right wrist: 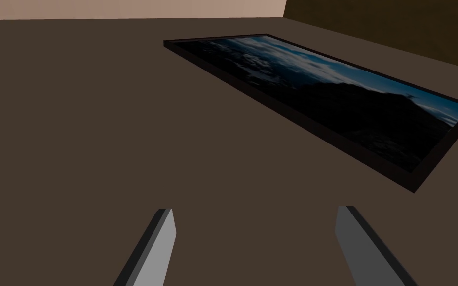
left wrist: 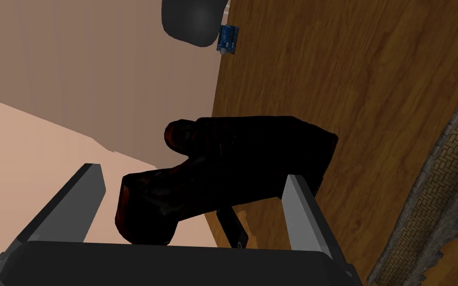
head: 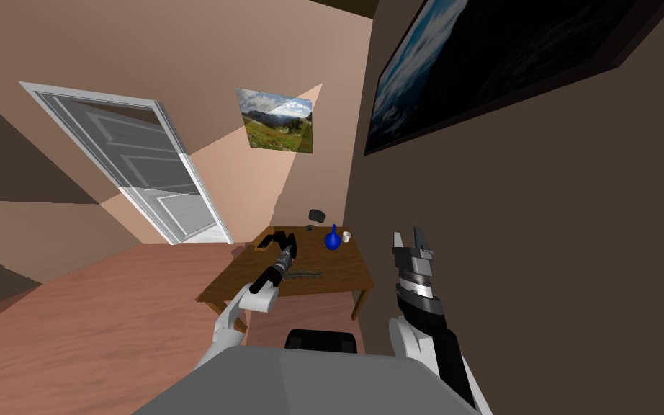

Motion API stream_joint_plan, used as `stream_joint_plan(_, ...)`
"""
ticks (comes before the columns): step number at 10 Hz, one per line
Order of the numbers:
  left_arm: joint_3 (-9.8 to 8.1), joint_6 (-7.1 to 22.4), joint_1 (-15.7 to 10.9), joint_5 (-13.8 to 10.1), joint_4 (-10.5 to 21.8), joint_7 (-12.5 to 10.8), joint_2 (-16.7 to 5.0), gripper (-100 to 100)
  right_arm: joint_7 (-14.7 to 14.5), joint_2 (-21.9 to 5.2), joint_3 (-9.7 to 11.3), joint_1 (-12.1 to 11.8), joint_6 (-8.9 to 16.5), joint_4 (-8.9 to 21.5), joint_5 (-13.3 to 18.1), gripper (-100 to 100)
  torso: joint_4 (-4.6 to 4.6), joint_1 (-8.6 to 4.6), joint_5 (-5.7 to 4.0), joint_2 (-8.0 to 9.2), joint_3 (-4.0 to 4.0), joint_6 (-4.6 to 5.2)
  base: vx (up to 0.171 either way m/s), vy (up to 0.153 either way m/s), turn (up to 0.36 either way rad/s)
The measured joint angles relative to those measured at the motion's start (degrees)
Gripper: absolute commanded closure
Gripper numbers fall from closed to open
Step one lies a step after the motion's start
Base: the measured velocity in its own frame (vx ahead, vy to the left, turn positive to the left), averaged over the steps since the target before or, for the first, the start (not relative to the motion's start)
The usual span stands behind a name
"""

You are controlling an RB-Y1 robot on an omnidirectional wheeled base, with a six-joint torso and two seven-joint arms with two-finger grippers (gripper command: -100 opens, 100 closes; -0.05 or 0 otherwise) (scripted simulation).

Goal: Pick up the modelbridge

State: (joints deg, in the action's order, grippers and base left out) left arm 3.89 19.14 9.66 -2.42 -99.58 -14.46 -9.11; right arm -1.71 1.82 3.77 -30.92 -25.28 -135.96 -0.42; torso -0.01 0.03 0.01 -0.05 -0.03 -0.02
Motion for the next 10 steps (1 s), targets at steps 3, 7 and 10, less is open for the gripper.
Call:
stream_joint_plan(3,0.00,4.5,-2.2,-0.9,3.6,-1.3,0.4,-100,0.0,0.0,0.0,0.0,0.0,0.0,0.0,0,0.00,0.01,0.00,-0.01,-0.01,0.00,0.011,0.014,-0.049)
stream_joint_plan(7,0.01,10.1,-5.3,-2.1,9.9,-3.1,1.0,-100,0.0,0.0,0.0,0.0,0.0,0.0,0.0,0,0.00,0.02,0.00,-0.01,0.00,0.00,0.009,0.013,-0.036)
stream_joint_plan(10,0.01,14.5,-7.2,-3.3,12.9,-4.3,1.0,-100,0.0,0.0,0.0,0.0,0.0,0.0,0.0,0,0.00,0.02,0.00,-0.01,0.00,0.00,0.010,0.015,-0.053)
